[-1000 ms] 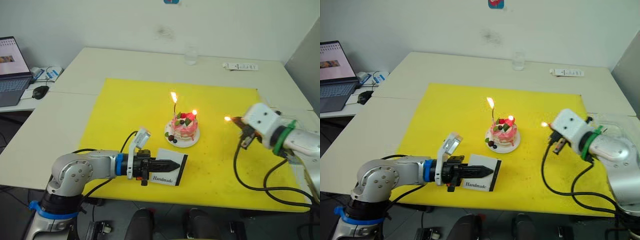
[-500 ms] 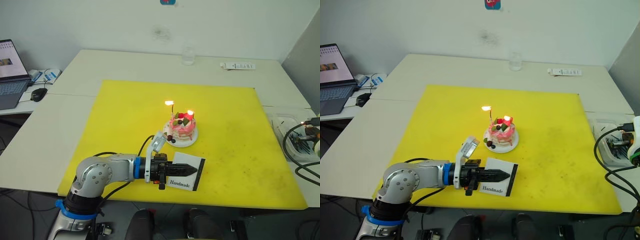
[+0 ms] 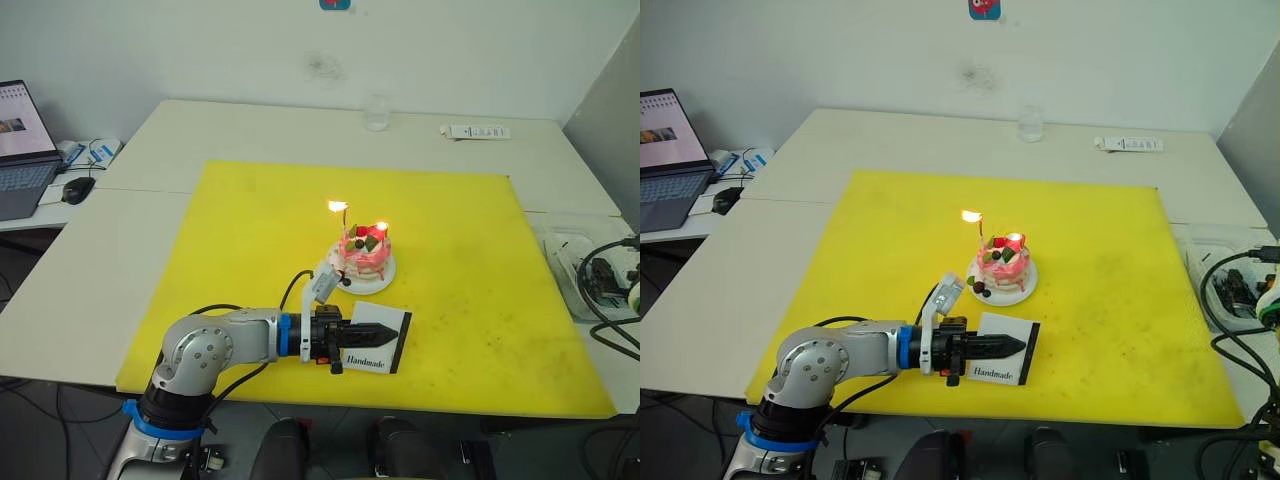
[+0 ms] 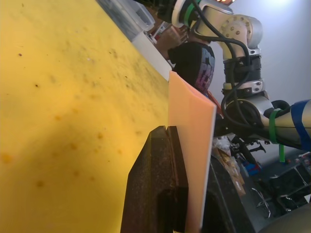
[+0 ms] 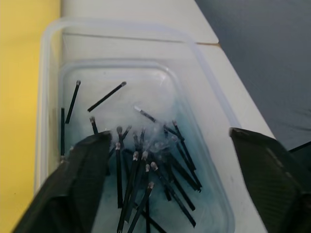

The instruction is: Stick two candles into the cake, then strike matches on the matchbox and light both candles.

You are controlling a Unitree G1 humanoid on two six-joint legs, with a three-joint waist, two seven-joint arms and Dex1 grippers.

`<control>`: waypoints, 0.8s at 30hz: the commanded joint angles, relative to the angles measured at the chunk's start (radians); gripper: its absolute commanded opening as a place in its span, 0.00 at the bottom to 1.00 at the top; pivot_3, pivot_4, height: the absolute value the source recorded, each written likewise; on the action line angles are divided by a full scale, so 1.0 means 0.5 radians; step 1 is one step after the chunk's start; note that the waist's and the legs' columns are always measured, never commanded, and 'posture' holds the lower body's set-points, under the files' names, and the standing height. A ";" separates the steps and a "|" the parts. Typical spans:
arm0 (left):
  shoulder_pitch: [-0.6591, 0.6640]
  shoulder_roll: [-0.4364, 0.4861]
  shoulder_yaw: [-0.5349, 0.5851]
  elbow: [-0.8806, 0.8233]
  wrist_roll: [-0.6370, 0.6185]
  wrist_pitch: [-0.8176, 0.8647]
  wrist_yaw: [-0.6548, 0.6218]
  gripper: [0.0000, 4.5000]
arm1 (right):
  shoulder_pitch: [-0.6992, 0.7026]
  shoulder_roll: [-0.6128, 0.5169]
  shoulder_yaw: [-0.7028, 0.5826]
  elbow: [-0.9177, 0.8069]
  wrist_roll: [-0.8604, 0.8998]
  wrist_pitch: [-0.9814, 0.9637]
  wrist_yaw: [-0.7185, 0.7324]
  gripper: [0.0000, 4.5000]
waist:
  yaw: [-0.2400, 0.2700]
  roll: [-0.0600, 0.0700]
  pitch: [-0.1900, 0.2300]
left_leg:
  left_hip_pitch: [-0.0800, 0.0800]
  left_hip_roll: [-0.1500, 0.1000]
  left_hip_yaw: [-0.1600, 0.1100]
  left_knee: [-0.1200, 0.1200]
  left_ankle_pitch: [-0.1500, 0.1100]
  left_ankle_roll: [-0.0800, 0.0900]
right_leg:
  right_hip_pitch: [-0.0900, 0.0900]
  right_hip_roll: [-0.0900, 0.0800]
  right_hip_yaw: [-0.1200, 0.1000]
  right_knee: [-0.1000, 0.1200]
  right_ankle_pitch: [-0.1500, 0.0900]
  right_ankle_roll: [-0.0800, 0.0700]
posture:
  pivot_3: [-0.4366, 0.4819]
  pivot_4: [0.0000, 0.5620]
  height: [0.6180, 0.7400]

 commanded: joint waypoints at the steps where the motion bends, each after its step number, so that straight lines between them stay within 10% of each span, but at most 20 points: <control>1: -0.034 -0.033 0.033 -0.016 -0.001 0.004 0.074 0.00 | 0.070 -0.088 -0.131 -0.301 0.077 -0.069 0.079 0.99 | 0.002 0.001 0.000 | 0.000 0.000 0.000 0.000 0.000 0.000 | 0.000 0.000 0.000 0.000 0.000 0.000 | 0.48 0.27 0.89; 11: -0.070 0.041 0.034 0.041 0.121 0.123 0.274 0.00 | 0.675 -0.500 -0.040 -1.212 0.814 -0.157 1.178 0.99 | 0.000 0.001 0.000 | 0.003 0.002 -0.004 -0.001 0.000 0.000 | 0.003 0.002 -0.003 -0.001 0.000 0.001 | 0.48 0.27 0.89; 18: -0.136 0.085 0.039 0.099 0.139 0.286 0.301 0.00 | 0.648 -0.646 0.262 -1.404 1.086 -0.104 1.259 0.99 | -0.002 -0.003 0.002 | 0.003 0.000 -0.003 0.001 0.000 0.000 | 0.003 0.000 -0.002 -0.001 0.002 0.003 | 0.48 0.27 0.89; 24: -0.173 0.131 -0.012 0.109 0.272 0.247 0.256 0.39 | 0.520 -0.670 0.471 -1.395 1.115 -0.108 1.189 1.00 | 0.005 -0.004 0.003 | 0.002 0.000 -0.004 0.000 0.000 0.000 | 0.003 0.000 -0.001 -0.003 0.001 0.001 | 0.48 0.27 0.89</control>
